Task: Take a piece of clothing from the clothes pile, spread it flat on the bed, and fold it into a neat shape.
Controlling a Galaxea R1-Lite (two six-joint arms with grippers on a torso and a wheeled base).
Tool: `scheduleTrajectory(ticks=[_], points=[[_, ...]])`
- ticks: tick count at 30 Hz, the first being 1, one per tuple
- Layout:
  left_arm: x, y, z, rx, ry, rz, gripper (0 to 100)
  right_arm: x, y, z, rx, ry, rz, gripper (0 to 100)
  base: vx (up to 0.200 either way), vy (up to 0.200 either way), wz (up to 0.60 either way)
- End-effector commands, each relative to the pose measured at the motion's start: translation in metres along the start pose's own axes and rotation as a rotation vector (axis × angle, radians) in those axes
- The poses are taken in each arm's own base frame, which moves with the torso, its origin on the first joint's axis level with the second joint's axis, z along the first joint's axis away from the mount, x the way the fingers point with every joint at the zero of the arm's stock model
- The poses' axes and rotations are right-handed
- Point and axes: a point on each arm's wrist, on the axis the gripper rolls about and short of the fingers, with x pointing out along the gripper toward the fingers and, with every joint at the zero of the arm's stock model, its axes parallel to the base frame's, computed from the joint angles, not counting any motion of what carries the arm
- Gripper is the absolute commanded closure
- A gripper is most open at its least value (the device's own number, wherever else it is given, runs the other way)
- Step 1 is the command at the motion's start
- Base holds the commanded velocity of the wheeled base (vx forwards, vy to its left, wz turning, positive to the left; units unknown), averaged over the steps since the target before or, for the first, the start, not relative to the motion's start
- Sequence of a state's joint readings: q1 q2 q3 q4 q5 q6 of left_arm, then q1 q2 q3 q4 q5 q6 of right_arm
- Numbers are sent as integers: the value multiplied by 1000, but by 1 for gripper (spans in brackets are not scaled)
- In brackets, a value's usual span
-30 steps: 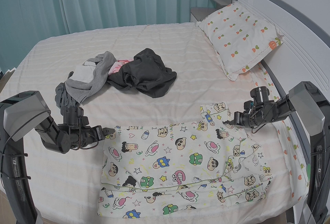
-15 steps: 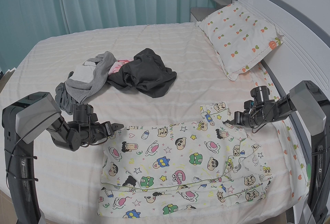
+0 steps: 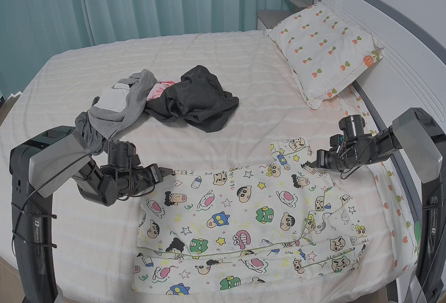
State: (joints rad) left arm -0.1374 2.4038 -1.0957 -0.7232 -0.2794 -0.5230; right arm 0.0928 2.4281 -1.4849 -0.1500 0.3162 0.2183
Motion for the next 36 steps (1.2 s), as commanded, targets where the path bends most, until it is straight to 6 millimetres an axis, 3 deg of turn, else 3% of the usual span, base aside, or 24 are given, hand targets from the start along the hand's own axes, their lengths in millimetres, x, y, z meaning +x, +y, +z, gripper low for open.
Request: scheduleTrajectory(ticks=[1, 14, 16, 23, 33, 36], points=[[0, 1, -2, -2, 7, 5, 100, 0, 1, 0, 0, -1, 2, 100, 0, 0, 0], [-16, -3, 5, 14, -32, 8, 100, -1, -4, 3, 0, -20, 2, 100, 0, 0, 0], [-25, -9, 9, 25, -73, -1, 100, -4, -5, 4, 0, -44, 5, 100, 0, 0, 0], [-27, -10, 11, 26, -108, 43, 100, -13, -4, 5, -8, -82, 42, 100, 0, 0, 0], [-34, -16, 11, 33, -131, 72, 100, -33, -20, -2, 1, -116, 124, 100, 0, 0, 0], [-45, -23, 12, 35, -136, 61, 100, -42, -24, -4, 2, -108, 165, 100, 0, 0, 0]])
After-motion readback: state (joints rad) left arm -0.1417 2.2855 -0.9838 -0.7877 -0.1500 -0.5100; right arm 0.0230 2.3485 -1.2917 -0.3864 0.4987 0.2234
